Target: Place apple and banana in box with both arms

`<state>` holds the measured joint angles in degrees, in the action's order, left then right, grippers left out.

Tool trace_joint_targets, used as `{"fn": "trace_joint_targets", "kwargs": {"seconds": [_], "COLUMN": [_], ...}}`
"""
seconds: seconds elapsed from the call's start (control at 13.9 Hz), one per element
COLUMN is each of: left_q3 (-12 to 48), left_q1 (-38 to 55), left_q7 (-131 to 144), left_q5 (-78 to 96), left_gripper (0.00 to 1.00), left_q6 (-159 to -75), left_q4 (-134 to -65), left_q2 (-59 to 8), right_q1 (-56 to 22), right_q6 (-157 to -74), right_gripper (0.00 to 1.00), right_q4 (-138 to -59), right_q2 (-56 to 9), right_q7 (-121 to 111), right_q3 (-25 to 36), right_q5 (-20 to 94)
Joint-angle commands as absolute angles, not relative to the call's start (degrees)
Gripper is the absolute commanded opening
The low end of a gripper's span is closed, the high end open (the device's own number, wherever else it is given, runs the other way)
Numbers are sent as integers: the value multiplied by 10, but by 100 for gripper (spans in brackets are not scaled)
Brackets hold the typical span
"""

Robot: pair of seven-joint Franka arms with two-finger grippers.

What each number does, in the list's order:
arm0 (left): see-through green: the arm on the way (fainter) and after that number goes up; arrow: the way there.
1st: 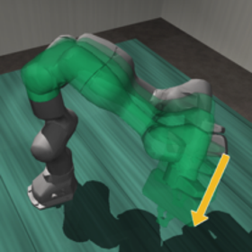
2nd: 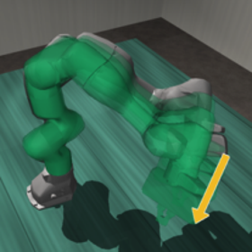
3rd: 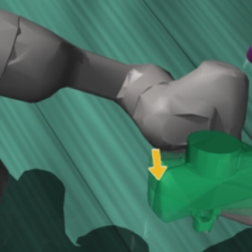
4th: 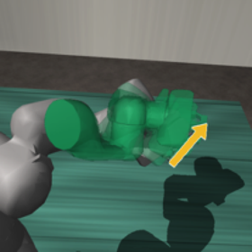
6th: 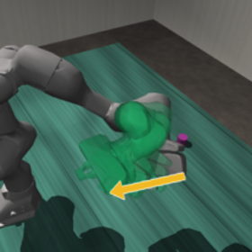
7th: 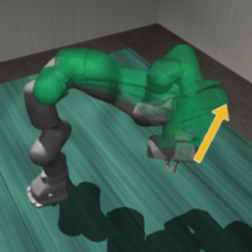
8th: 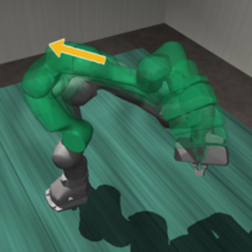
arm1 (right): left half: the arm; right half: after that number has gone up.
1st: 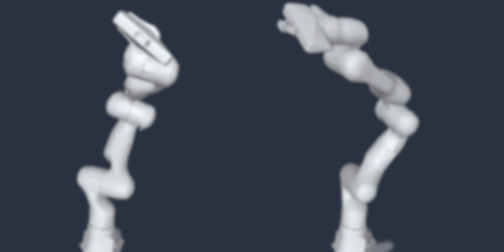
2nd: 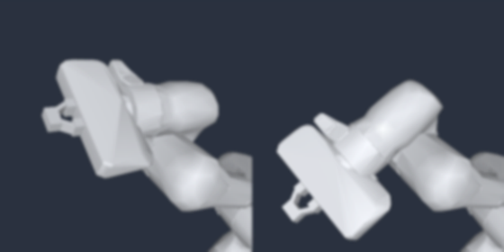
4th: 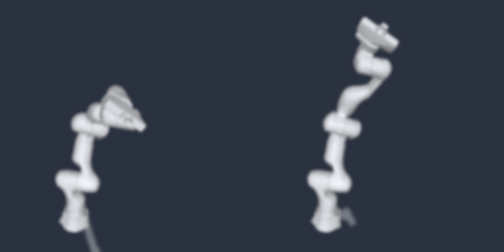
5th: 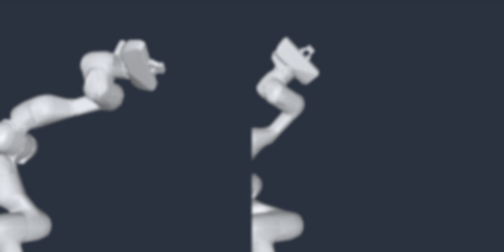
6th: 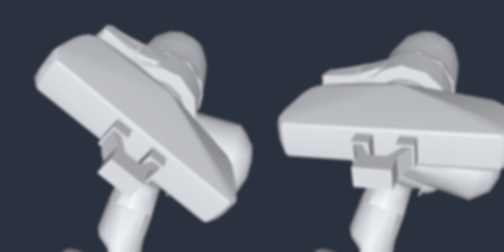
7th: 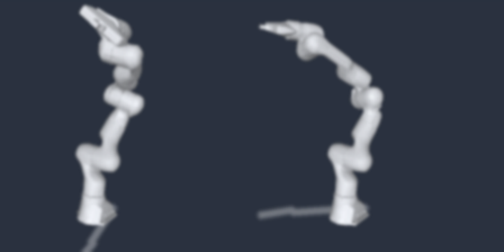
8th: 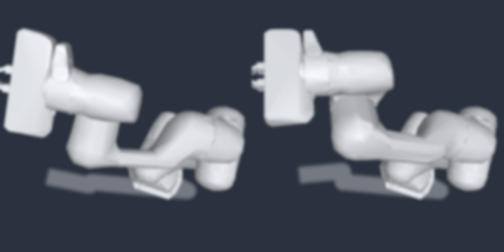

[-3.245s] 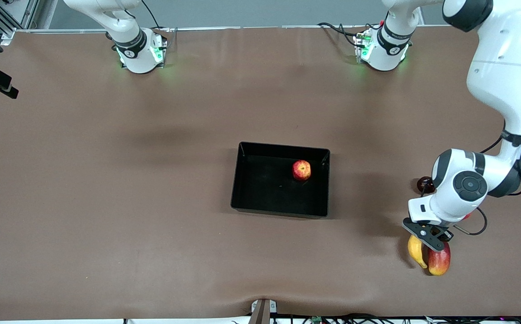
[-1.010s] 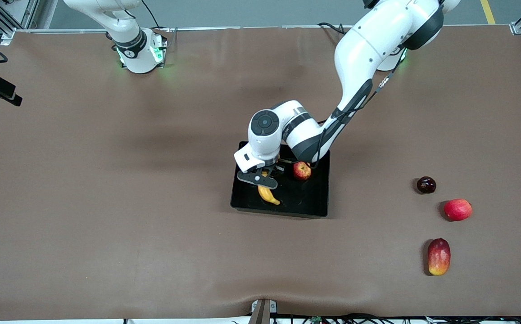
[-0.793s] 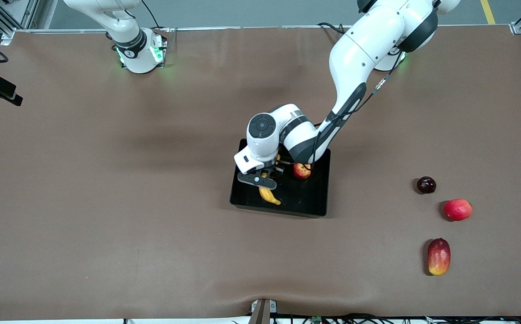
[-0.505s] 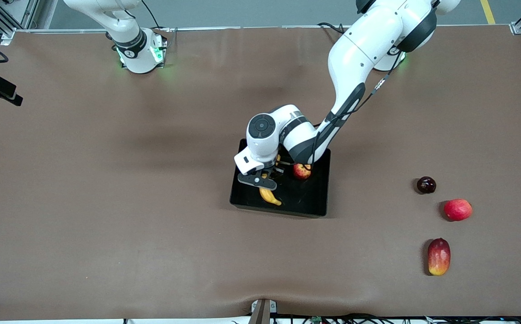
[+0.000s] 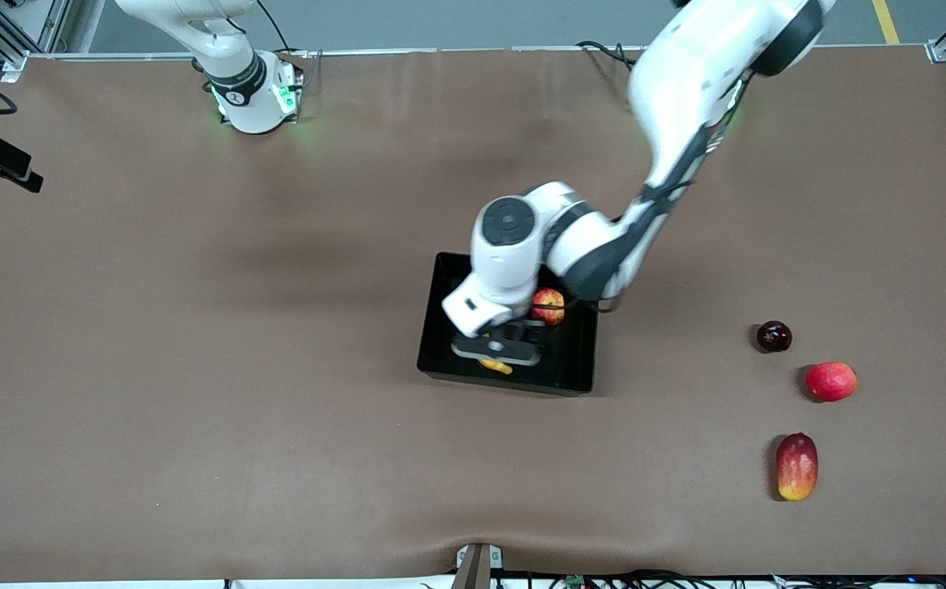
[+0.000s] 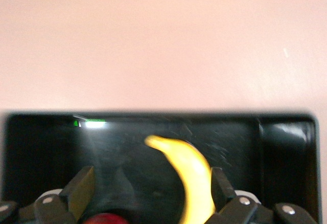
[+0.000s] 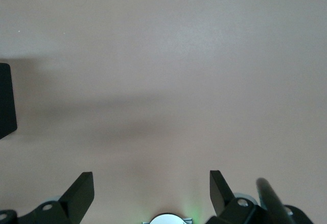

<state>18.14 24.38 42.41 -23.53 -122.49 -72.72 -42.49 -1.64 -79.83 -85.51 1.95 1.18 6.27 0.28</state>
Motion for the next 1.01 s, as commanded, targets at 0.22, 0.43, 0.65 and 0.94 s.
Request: {"fn": "trace_joint_targets", "kwargs": {"seconds": [0.22,0.43,0.65,0.94], "left_q3": [191,191,191,191], "left_q1": [128,63,17,-53], "left_q7": [418,355,286,166], "left_q5": [-197,-155,-151,-89], "left_gripper": [100,100,100,100], "left_q6": [-1100,-1039,-971,-919], "left_q4": [-759,-760,-761,-769], "left_q2": [-266,-214,-175,-128], "right_q1": [-18,-22,-29,-32], "right_q6": [-796,-796,-795,-794], "right_gripper": [100,100,100,100], "right_q4": [-860,-860,-860,-860], "right_q2": [23,23,24,24], "right_q7": [8,8,8,8], "right_q3": [66,67,75,77], "right_q5": [9,9,9,9]}}
